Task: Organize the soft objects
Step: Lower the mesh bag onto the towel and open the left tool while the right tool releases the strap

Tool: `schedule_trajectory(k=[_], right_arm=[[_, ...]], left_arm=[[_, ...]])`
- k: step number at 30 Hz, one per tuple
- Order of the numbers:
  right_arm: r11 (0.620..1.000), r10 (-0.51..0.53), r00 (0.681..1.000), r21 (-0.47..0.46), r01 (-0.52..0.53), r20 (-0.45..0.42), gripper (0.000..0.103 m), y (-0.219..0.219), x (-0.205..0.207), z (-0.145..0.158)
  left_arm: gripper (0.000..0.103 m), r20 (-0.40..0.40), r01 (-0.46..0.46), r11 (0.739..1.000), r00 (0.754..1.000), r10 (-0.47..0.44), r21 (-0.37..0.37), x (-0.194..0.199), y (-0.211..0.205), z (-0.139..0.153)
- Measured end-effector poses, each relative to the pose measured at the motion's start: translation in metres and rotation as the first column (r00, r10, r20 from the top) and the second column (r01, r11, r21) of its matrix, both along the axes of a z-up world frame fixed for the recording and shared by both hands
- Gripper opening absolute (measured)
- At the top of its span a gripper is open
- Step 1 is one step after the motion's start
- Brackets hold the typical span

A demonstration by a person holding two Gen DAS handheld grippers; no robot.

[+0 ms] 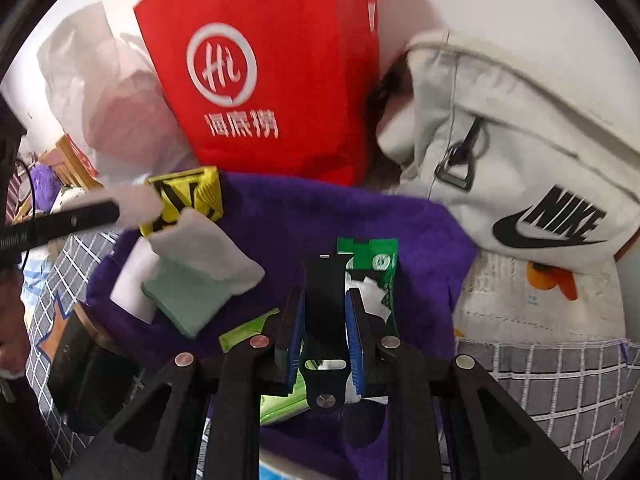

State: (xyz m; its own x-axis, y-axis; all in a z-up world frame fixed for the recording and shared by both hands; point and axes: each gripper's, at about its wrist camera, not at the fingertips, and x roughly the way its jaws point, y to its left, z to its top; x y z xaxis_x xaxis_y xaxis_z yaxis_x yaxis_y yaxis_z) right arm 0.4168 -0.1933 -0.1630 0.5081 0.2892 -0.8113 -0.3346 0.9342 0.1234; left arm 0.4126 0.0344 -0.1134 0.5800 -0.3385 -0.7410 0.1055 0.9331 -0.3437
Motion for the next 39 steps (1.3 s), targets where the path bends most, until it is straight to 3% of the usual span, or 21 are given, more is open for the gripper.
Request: schedule_trajectory(k=[9, 13, 17, 18, 21, 23, 25, 31, 39], right_arm=[[0.999, 0.041, 0.995, 0.020, -0.039, -0.094, 0.020, 0.008, 0.009, -0.024], [0.999, 0.051, 0.992, 0.018, -0.050, -0.119, 0.021, 0.009, 0.011, -0.028], [0.998, 0.049, 0.990, 0.038, -0.044, -0.132, 0.022, 0.007, 0.010, -0.027], [0.998, 0.049, 0.990, 0.043, -0.044, -0.133, 0.023, 0.006, 0.010, -0.025], [0.998, 0.044, 0.991, 0.050, -0.038, -0.127, 0.039, 0.002, 0.004, -0.014], [0.998, 0.040, 0.994, 0.055, -0.034, -0.099, 0.046, 0.001, -0.004, -0.004], [0.998, 0.034, 0.996, 0.049, -0.030, -0.085, 0.056, 0.001, -0.010, 0.004], [0.999, 0.015, 0.999, 0.035, -0.013, -0.045, 0.058, 0.000, -0.032, 0.027], [0.999, 0.004, 1.000, 0.042, -0.003, -0.018, 0.058, -0.005, -0.053, 0.041]], left_arm=[[0.009, -0.099, 0.010, 1.000, 0.995, -0.011, -0.018, 0.014, -0.003, -0.030], [0.014, -0.119, 0.014, 0.999, 0.993, -0.017, -0.030, 0.013, 0.000, -0.033], [0.040, -0.141, 0.017, 1.000, 0.990, -0.020, -0.019, 0.010, 0.001, -0.032], [0.041, -0.140, 0.016, 1.000, 0.990, -0.019, -0.020, 0.008, 0.001, -0.031], [0.050, -0.152, 0.018, 1.000, 0.988, -0.021, -0.024, 0.004, 0.004, -0.028], [0.066, -0.161, 0.020, 1.000, 0.987, -0.022, -0.015, -0.001, 0.004, -0.026], [0.073, -0.171, 0.021, 1.000, 0.985, -0.019, 0.010, -0.005, 0.003, -0.025], [0.083, -0.213, 0.051, 0.999, 0.976, -0.046, 0.018, -0.020, -0.002, -0.026], [0.100, -0.198, 0.017, 1.000, 0.980, -0.015, 0.010, -0.036, 0.005, -0.020]])
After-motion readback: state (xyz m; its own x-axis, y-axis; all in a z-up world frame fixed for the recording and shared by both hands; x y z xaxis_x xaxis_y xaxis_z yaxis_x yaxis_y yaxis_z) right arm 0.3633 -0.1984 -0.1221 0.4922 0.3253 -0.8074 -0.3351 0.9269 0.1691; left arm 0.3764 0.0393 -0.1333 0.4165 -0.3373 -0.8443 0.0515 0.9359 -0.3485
